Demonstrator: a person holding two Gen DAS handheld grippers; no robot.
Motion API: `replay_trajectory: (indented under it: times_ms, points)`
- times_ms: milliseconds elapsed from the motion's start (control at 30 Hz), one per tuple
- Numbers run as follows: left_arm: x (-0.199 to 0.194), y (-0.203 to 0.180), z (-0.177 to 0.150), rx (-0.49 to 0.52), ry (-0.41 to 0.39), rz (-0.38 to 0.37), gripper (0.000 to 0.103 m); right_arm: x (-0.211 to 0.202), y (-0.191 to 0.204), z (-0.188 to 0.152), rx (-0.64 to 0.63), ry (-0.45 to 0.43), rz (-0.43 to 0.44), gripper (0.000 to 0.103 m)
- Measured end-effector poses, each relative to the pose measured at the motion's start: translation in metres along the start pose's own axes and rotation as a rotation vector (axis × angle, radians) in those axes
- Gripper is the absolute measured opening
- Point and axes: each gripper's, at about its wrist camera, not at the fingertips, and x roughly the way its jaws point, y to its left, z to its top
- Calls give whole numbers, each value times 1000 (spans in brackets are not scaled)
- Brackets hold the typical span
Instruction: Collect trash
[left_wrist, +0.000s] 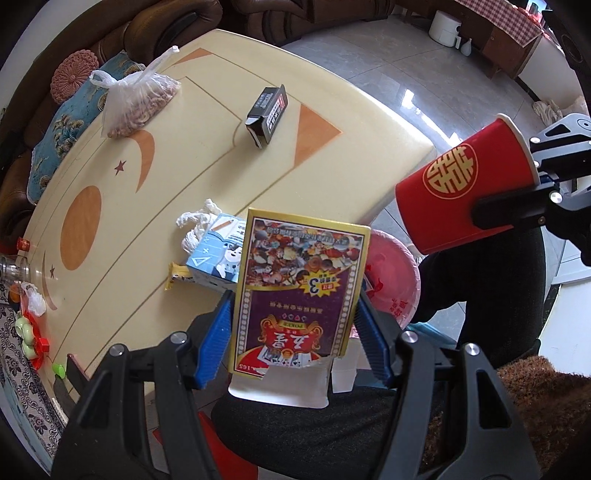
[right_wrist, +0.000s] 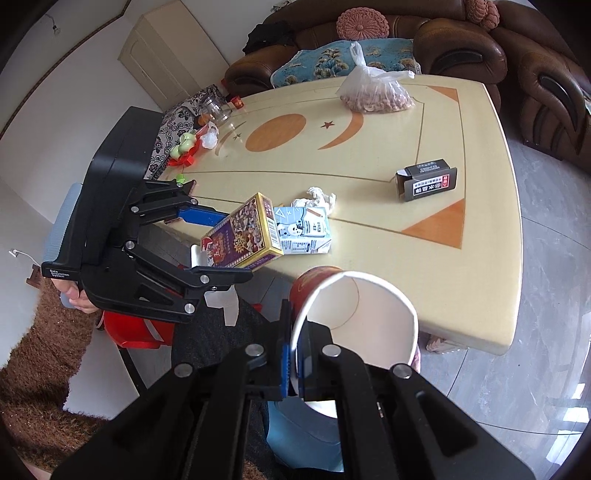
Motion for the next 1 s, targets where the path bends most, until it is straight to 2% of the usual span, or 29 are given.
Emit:
replay_trajectory:
  times_ms: [200, 400, 700, 900, 1000]
  points:
    - [14, -9, -19, -14, 11, -21, 63, 12, -1, -22, 15, 28, -1, 3]
    - [34, -14, -37, -31, 20, -35, 63, 29, -2, -44, 12, 49, -49, 3]
    - [70, -27, -56, -75, 13, -55, 63, 74, -11, -76, 16, 98, -98, 3]
    - [105, -39, -62, -108, 41, -83, 63, 105, -20, -93, 24, 116, -138, 3]
    - [120, -49, -66, -93, 52, -83, 63, 121, -26, -103, 33, 127, -151, 3]
